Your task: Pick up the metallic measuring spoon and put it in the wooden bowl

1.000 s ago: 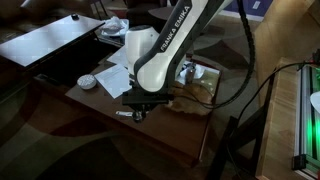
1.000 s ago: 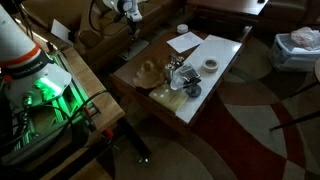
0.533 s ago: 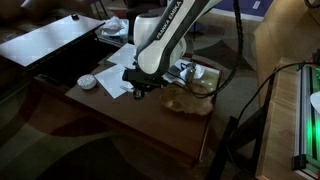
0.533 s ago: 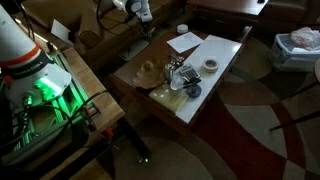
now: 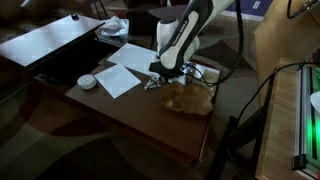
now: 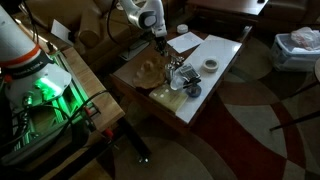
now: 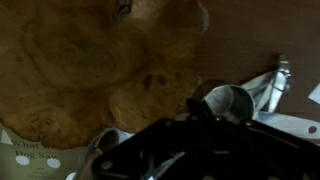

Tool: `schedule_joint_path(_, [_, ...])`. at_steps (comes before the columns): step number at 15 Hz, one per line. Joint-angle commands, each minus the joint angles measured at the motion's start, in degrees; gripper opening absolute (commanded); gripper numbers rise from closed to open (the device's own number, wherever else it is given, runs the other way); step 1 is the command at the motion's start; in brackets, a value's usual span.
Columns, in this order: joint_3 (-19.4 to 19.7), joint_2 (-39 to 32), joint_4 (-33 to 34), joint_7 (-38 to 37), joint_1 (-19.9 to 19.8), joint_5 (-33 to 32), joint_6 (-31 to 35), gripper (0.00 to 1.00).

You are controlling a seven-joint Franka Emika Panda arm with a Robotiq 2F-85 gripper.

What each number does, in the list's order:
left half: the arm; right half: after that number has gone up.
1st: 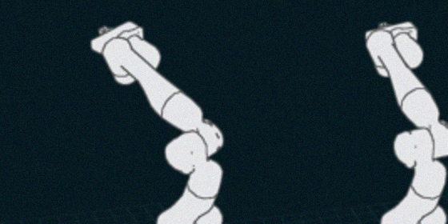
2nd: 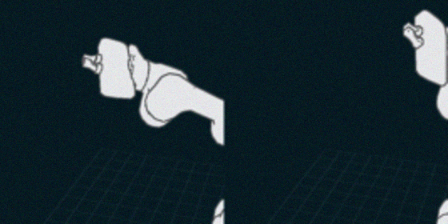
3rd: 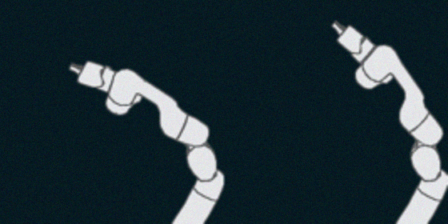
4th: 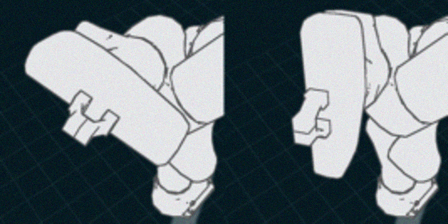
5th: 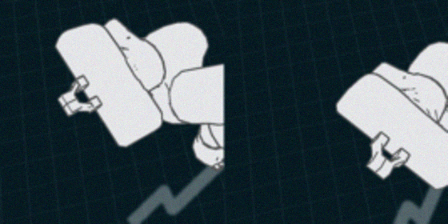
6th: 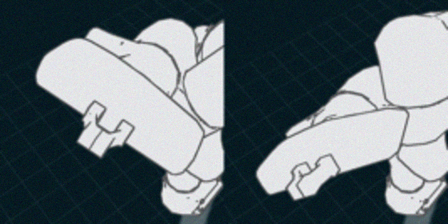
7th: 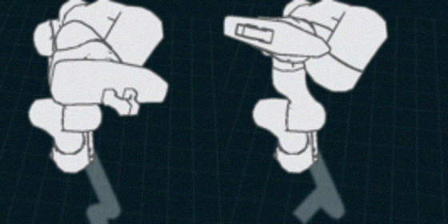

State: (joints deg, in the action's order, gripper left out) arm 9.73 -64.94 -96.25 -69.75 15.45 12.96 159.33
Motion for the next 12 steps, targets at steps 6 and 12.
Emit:
schedule_joint_path(6, [-16.3,-0.8,-6.7,32.5,-21.5,3.3,-0.9,0.01])
schedule_joint_path(12, [-13.0,-1.3,-5.2,32.6,-18.1,5.8,-0.8,0.01])
